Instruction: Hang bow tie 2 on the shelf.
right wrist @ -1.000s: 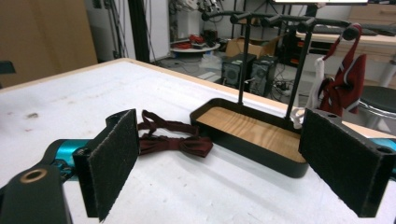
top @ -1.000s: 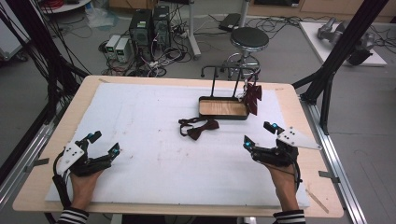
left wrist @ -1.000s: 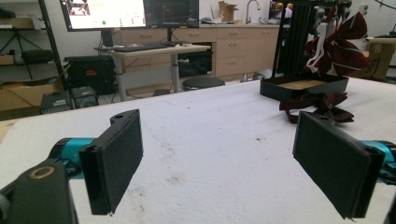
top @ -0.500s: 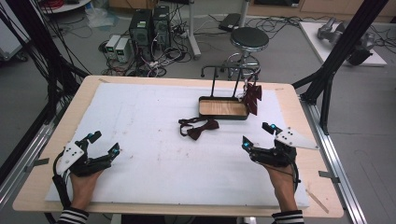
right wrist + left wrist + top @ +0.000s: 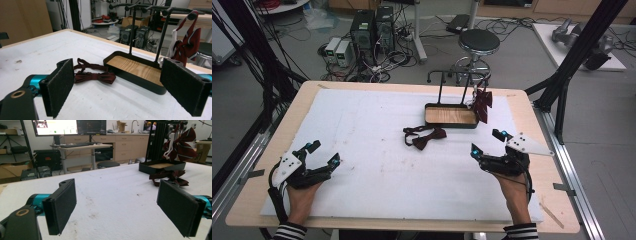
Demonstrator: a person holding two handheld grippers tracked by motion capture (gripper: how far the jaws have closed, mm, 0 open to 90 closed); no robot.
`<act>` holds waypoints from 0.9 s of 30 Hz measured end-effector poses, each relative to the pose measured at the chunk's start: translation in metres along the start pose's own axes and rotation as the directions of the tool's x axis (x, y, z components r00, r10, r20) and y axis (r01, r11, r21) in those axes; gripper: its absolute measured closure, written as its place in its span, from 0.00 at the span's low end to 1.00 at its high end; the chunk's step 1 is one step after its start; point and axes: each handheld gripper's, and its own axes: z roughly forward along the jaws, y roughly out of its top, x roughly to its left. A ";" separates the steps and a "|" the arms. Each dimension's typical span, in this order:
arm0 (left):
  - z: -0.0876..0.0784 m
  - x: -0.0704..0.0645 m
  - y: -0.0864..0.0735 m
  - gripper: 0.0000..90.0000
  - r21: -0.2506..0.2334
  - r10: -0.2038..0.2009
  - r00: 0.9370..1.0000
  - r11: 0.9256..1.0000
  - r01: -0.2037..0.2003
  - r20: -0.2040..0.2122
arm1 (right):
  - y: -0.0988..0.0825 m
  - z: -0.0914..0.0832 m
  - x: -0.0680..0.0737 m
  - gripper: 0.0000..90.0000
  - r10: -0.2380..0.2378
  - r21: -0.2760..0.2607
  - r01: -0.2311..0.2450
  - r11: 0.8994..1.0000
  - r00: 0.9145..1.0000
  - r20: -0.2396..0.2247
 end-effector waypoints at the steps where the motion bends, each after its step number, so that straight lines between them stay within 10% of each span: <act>1: 0.000 0.000 0.000 0.18 0.001 0.000 1.000 1.000 0.000 0.000 | 0.001 0.001 0.001 0.13 -0.003 0.009 0.003 1.000 1.000 -0.005; 27: 0.000 0.000 0.000 0.18 0.000 -0.001 1.000 1.000 0.001 -0.001 | 0.038 0.052 0.014 0.13 -0.119 0.162 0.137 0.977 0.986 -0.118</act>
